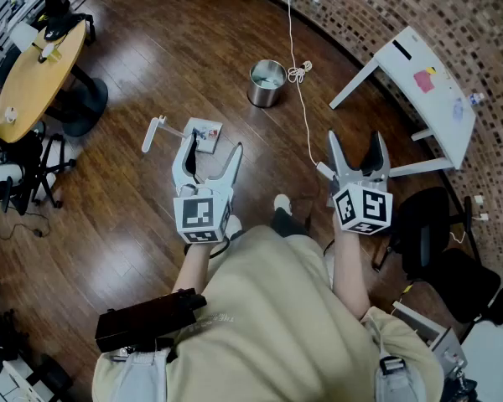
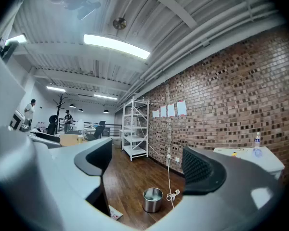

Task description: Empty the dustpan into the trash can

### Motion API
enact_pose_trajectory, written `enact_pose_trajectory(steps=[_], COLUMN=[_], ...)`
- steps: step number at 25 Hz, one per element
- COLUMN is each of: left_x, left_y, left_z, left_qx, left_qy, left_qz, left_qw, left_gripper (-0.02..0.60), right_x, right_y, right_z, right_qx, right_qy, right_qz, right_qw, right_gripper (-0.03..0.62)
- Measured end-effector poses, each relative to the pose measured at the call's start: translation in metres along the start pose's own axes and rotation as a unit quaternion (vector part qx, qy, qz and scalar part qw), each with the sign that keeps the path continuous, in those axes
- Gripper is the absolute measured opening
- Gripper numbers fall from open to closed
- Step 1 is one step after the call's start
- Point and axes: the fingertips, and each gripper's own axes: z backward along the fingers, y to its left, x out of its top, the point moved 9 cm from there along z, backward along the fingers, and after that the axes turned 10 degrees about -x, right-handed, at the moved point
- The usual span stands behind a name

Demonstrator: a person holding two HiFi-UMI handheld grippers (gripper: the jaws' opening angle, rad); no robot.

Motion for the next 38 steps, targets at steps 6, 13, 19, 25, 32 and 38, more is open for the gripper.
enact_pose_trajectory(steps=[6, 13, 19, 25, 32, 38], left_x=[0.002, 0.012, 0.020, 0.023, 0.014, 0.027], left_y=[-0.018, -0.050, -0.070, -0.061, -0.020, 0.039], left_z=[-0.047, -0.124, -0.174, -0.184, -0.215, -0.272], left_qx=[0.004, 0.039, 0.084, 0.108, 0.100, 0.076], left_qy=[0.012, 0.016, 0.028, 0.045, 0.059, 0.041], left_qz=[-0.011, -0.023, -0.033, -0.037, -0.024, -0.024], left_qw=[0.9999, 0.9988, 0.9955, 0.9925, 0.9929, 0.9960], left_gripper=[0.360, 0.359, 0.359, 0.356, 0.350, 0.348], right_x=[-0.011, -0.015, -0.016, -0.028, -0.040, -0.044], right_y=[-0.009, -0.054, -0.092, -0.081, -0.056, -0.046], right_z=[-0.036, -0.103, -0.154, -0.182, -0.224, -0.288], right_qx=[0.053, 0.125, 0.162, 0.204, 0.215, 0.183], right_qy=[0.005, 0.007, -0.009, 0.024, 0.051, 0.056], right_qz=[-0.019, -0.033, -0.028, -0.055, -0.062, -0.064], right_qw=[0.998, 0.992, 0.986, 0.977, 0.973, 0.979], right_gripper=[0.437, 0.423, 0.402, 0.394, 0.373, 0.354])
